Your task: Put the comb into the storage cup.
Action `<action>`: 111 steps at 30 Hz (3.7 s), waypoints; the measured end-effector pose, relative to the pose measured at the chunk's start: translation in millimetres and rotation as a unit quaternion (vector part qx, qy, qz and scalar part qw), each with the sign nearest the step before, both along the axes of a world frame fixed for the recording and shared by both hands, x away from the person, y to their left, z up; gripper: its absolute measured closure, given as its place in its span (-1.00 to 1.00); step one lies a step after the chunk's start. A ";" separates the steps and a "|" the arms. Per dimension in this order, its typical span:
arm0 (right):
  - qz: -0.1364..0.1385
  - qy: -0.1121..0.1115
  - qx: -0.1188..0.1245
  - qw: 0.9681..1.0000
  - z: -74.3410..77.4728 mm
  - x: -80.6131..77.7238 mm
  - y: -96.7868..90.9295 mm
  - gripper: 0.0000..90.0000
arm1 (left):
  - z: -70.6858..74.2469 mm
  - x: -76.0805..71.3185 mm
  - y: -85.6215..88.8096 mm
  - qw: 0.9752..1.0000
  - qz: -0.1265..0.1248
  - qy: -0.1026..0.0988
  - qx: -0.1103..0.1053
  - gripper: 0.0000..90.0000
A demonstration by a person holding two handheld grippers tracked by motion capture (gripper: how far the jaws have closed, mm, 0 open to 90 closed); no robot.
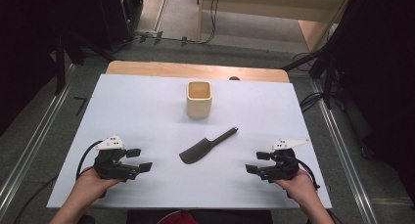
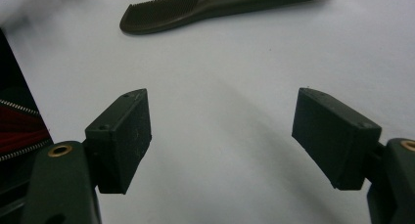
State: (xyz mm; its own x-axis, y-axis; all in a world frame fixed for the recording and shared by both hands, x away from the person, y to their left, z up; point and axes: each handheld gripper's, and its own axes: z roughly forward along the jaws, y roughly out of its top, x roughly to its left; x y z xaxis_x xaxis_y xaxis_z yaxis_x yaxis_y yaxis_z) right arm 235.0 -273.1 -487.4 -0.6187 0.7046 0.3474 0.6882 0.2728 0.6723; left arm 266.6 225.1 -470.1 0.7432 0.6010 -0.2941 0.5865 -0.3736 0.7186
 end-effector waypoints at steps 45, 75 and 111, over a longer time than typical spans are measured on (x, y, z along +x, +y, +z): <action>0.006 -0.002 -0.018 1.000 -1.0 0.4 1.9 -0.54 | 1.0 1.8 -2.0 1.000 0.002 0.013 0.007 -0.47; -0.066 -0.014 0.006 0.998 17.1 14.8 6.8 -0.56 | 2.3 3.0 -1.4 1.000 0.006 0.010 -0.002 -0.46; -0.057 -0.033 -0.011 0.998 39.5 69.9 34.9 -0.55 | 2.2 3.5 -0.9 1.000 0.004 0.012 -0.004 -0.46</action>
State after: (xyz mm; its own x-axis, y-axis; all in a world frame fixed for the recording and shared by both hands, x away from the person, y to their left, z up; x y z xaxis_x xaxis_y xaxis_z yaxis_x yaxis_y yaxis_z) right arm 304.9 -238.2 -447.9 -0.5552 0.7788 0.2919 0.6701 0.2110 0.7117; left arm 270.0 224.2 -467.9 0.7307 0.6049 -0.3165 0.6069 -0.3631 0.7070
